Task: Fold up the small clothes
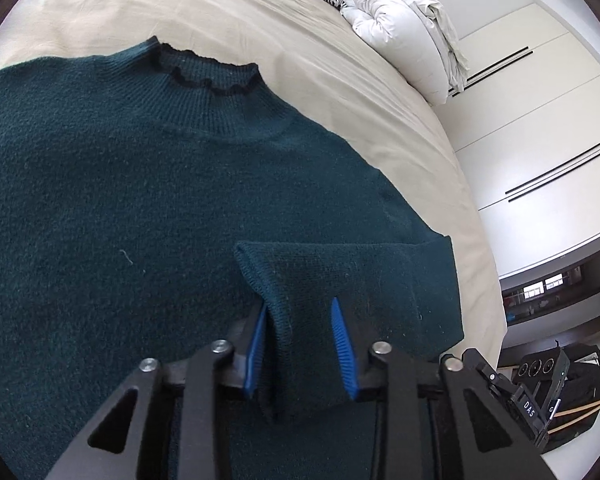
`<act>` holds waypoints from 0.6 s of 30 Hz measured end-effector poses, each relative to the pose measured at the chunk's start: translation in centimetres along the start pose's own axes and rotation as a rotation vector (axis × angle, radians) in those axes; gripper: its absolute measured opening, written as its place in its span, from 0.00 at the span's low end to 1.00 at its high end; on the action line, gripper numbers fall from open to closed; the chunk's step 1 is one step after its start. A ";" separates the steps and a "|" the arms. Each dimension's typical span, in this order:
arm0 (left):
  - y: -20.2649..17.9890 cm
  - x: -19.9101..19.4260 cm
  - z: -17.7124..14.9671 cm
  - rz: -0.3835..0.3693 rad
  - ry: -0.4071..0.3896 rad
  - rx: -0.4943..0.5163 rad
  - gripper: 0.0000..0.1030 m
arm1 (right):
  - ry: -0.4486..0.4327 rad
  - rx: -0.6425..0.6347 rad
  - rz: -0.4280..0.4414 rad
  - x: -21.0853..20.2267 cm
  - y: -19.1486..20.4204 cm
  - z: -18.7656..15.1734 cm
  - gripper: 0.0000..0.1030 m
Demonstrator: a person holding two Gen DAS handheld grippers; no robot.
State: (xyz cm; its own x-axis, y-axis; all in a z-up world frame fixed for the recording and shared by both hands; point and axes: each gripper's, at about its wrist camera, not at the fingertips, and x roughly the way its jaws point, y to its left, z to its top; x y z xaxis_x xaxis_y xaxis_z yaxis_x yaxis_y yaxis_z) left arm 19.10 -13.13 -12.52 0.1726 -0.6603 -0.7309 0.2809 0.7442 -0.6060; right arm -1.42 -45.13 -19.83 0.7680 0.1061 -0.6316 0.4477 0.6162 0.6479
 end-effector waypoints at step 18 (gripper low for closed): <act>4.2 -6.9 1.7 0.091 -0.189 -0.016 0.08 | -0.067 -0.034 -0.048 -1.3 0.6 4.2 0.53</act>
State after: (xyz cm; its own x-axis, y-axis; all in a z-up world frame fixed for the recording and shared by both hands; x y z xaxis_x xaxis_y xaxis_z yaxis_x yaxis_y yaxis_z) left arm 20.66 -5.64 -9.49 0.3710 -0.5964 -0.7118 0.2418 0.8021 -0.5461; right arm -0.19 -48.22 -16.85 0.7752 0.0238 -0.6312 0.4700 0.6459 0.6016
